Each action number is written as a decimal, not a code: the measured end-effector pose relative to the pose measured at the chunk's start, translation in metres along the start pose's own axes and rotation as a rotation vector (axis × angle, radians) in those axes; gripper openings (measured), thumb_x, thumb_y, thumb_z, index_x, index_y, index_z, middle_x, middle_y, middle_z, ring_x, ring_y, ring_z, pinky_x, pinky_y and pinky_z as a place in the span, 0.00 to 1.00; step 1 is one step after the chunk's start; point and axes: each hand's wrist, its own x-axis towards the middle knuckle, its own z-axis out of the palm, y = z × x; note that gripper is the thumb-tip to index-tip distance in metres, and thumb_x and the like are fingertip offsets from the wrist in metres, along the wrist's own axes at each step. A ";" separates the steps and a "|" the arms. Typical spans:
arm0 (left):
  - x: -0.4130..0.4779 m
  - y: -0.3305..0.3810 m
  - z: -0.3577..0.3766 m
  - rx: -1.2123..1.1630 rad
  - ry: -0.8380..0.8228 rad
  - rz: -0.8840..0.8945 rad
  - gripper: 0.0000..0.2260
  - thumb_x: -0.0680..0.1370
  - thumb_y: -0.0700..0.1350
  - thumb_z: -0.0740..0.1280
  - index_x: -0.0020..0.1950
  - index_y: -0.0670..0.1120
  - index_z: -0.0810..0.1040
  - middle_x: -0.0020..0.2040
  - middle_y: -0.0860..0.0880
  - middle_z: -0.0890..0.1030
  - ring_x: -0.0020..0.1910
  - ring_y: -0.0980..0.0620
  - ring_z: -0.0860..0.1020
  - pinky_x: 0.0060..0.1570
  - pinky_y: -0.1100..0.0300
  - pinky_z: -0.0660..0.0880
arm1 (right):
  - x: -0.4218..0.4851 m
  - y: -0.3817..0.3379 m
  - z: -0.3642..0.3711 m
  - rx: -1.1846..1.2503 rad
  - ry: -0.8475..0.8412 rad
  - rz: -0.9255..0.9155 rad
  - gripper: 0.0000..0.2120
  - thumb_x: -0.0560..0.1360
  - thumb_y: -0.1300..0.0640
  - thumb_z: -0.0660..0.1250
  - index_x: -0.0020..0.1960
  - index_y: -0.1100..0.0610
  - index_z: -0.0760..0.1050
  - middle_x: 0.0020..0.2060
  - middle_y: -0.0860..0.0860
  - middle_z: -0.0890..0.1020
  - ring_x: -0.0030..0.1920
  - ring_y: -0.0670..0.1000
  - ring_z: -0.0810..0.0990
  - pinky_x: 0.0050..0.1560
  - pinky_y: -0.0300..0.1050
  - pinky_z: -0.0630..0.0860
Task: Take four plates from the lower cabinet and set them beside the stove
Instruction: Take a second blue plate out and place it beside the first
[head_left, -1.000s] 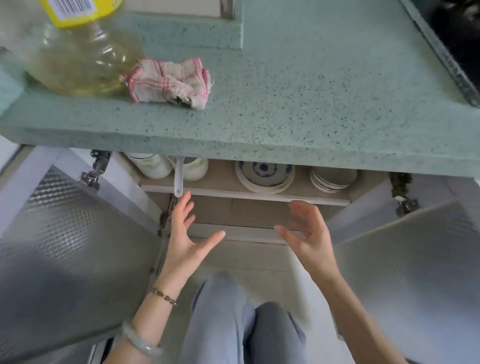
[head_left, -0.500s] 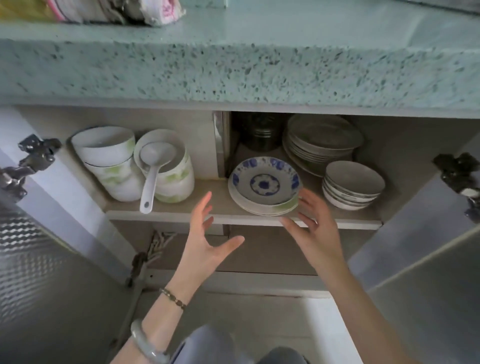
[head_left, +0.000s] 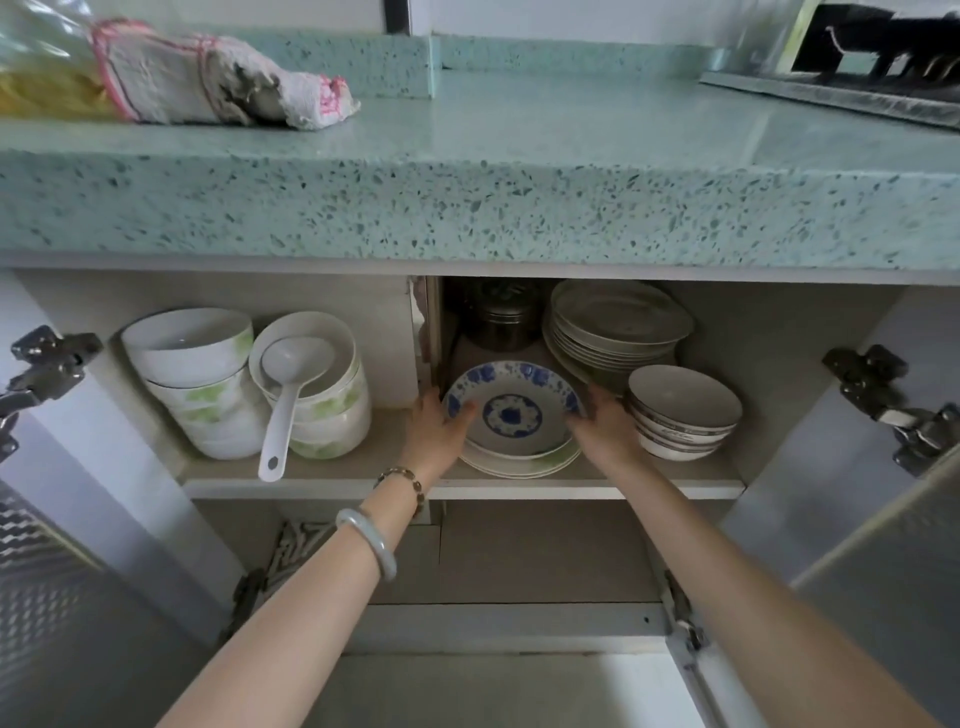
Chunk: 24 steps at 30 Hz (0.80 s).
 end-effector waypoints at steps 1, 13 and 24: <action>0.003 -0.002 0.002 0.012 -0.012 -0.020 0.27 0.80 0.56 0.61 0.74 0.42 0.62 0.73 0.42 0.65 0.72 0.41 0.64 0.70 0.48 0.63 | 0.000 -0.002 0.001 -0.012 -0.021 0.009 0.22 0.76 0.58 0.64 0.69 0.55 0.69 0.63 0.51 0.77 0.63 0.54 0.75 0.54 0.42 0.69; 0.008 -0.010 0.015 -0.173 -0.030 -0.047 0.14 0.78 0.44 0.66 0.64 0.45 0.77 0.57 0.47 0.81 0.57 0.47 0.78 0.55 0.57 0.72 | 0.006 0.009 0.012 0.001 -0.068 0.096 0.17 0.73 0.61 0.64 0.62 0.55 0.76 0.56 0.54 0.81 0.57 0.55 0.78 0.51 0.44 0.71; 0.001 -0.007 0.007 -0.294 0.088 -0.011 0.11 0.75 0.33 0.64 0.55 0.44 0.73 0.54 0.44 0.79 0.55 0.46 0.77 0.57 0.52 0.74 | -0.008 0.000 0.013 0.052 0.042 0.043 0.18 0.72 0.61 0.63 0.60 0.51 0.77 0.55 0.52 0.81 0.56 0.54 0.78 0.52 0.46 0.73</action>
